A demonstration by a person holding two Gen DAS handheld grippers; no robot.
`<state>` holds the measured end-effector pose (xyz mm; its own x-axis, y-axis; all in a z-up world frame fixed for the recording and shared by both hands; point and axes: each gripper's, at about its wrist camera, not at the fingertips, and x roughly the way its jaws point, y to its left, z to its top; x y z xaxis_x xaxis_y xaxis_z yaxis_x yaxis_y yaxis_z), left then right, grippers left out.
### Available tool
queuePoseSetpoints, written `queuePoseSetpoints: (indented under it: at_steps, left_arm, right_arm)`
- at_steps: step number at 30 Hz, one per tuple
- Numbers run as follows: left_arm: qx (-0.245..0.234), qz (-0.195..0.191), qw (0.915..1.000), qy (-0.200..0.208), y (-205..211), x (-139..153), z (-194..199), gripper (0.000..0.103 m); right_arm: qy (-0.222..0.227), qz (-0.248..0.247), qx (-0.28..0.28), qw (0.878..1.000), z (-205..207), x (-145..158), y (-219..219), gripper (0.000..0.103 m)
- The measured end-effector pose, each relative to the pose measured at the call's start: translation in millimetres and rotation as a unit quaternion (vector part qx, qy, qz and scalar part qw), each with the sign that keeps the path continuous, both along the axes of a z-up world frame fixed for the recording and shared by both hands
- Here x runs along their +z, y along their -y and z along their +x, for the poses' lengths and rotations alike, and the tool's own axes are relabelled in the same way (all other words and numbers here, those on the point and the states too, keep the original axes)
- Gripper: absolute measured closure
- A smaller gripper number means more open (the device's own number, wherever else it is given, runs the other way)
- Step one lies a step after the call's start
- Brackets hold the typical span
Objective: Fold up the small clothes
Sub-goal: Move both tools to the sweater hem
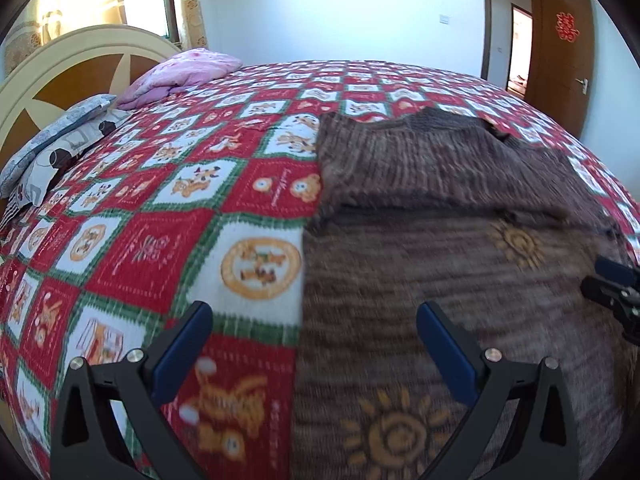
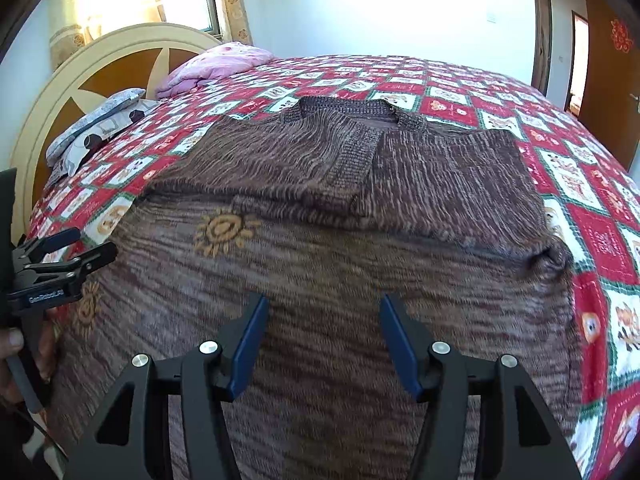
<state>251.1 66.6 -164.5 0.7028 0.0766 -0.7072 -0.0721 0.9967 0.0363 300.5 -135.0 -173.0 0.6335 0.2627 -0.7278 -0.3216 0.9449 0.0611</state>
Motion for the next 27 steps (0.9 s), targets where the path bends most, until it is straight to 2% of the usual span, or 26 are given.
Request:
queuePoseSetpoints:
  at_steps: [9, 12, 17, 27]
  left_arm:
    - [-0.017, -0.012, 0.9998, 0.002, 2, 12, -34, 0.0]
    - [-0.033, 0.004, 0.9994, 0.007, 5, 15, -50, 0.0]
    - [-0.055, 0.017, 0.9983, -0.002, 9, 13, -76, 0.0]
    - [-0.074, 0.007, 0.9972, -0.014, 8, 7, -117, 0.0]
  right_arm:
    - [-0.02, -0.011, 0.004, 1.0, -28, 3, 13, 0.043]
    - [-0.035, -0.022, 0.003, 0.999, -40, 4, 21, 0.042]
    - [-0.061, -0.021, 0.0, 0.998, -61, 5, 35, 0.04]
    - [-0.084, -0.038, -0.014, 0.996, -100, 1, 57, 0.04]
